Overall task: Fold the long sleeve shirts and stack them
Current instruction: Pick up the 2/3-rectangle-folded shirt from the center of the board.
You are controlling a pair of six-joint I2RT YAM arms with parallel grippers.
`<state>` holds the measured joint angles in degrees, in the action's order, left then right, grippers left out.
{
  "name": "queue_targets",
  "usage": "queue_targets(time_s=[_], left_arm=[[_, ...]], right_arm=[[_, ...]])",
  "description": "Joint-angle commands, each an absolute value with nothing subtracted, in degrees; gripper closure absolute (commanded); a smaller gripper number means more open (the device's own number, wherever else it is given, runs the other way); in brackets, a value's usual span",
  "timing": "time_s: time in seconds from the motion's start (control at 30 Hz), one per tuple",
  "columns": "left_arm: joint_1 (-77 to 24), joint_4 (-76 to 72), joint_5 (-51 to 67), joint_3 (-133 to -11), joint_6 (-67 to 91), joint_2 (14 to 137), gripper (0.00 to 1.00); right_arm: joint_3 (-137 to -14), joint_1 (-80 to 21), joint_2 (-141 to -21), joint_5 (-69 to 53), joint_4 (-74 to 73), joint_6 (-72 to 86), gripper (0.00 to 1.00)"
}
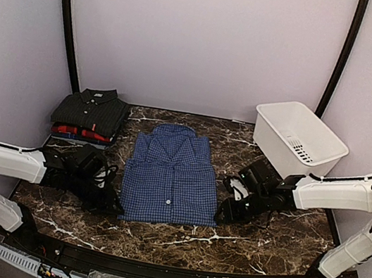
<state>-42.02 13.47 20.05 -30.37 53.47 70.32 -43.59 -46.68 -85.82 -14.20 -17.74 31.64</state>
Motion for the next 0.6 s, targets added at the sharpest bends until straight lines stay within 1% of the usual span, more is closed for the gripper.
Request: queue_targets(time_s=[0.0,0.27,0.57], left_arm=[[-43.1,15.1,20.8,-28.2,56.0,67.8,0.69],[-43.2,15.0,20.6,-25.1,56.9,65.3,0.71],[-43.2,5.9,21.5,-23.3,59.4,66.9,0.71]], right_arm=[[-41.9,-47.5,-85.6,-15.7,-15.3,33.9,0.62],[-40.3,-47.5,-87.2,-17.5,-12.6,35.2,0.63],[-38.9,-47.5,-88.8,-17.8,-10.7,36.1,0.66]])
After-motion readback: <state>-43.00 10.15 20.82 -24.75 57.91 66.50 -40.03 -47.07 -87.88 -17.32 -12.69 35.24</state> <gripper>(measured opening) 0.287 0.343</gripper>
